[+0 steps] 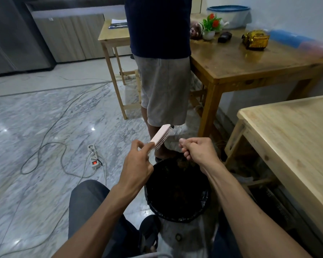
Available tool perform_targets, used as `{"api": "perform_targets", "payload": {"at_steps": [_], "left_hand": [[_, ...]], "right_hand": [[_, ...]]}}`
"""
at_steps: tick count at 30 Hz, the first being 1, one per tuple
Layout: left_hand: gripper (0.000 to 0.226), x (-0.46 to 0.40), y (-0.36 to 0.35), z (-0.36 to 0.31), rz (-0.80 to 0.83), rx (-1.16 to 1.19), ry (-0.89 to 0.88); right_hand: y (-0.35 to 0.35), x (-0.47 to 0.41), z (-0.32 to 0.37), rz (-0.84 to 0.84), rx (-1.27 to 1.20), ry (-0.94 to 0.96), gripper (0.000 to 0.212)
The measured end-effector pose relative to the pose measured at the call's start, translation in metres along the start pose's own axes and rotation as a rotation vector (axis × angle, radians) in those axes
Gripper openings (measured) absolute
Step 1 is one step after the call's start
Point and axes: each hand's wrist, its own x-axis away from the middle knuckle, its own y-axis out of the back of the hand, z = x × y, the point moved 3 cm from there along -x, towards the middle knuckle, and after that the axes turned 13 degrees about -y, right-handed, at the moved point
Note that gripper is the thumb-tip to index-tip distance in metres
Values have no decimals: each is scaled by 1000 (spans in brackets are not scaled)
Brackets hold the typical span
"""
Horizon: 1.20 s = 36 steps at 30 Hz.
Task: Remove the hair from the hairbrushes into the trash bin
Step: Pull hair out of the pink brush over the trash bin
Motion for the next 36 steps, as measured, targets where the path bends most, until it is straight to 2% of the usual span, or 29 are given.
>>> {"api": "perform_targets", "payload": {"at_steps": [4,7,8,10,11,13,17,18,20,21,23,27,29,32,34,36], "left_hand": [[36,1,-3,5,-24,7,94],[25,-1,-4,4,-34,64,191],[24,-2,-3,3,-28,82,225],[25,-3,-2,2,-7,96,265],[27,-3,-1,2,3,101,281],[33,-4,0,3,17,124,315],[36,-3,2,2,35,173,365],[36,-2,1,1,44,190,374],[38,0,0,-3,66,239,395],[40,1,1,-5,77,265,405],[48,2,2,-10,94,310,408],[51,1,3,-21,99,381,403],[46,-2,3,-29,89,409,389],[39,-8,5,-41,65,391,328],[34,-13,9,-47,30,356,281],[34,-17,13,-52,11,358,220]], "right_hand": [[8,-5,-1,-27,-84,-49,24],[2,-1,-7,70,-14,-145,15],[-1,2,-9,124,56,-178,20],[-2,4,-13,167,252,-211,47],[1,3,-13,146,331,-203,54],[8,1,-10,21,436,-129,52],[20,2,1,-269,681,81,11],[20,3,3,-300,738,114,9],[19,1,5,-294,783,149,31],[18,1,5,-261,757,151,39],[14,0,5,-163,656,145,41],[-1,1,7,128,221,-32,31],[-9,7,12,219,82,-65,16],[-12,14,25,233,-89,-16,5],[-8,17,36,204,-123,-4,17],[-3,21,47,172,-108,23,18]]}}
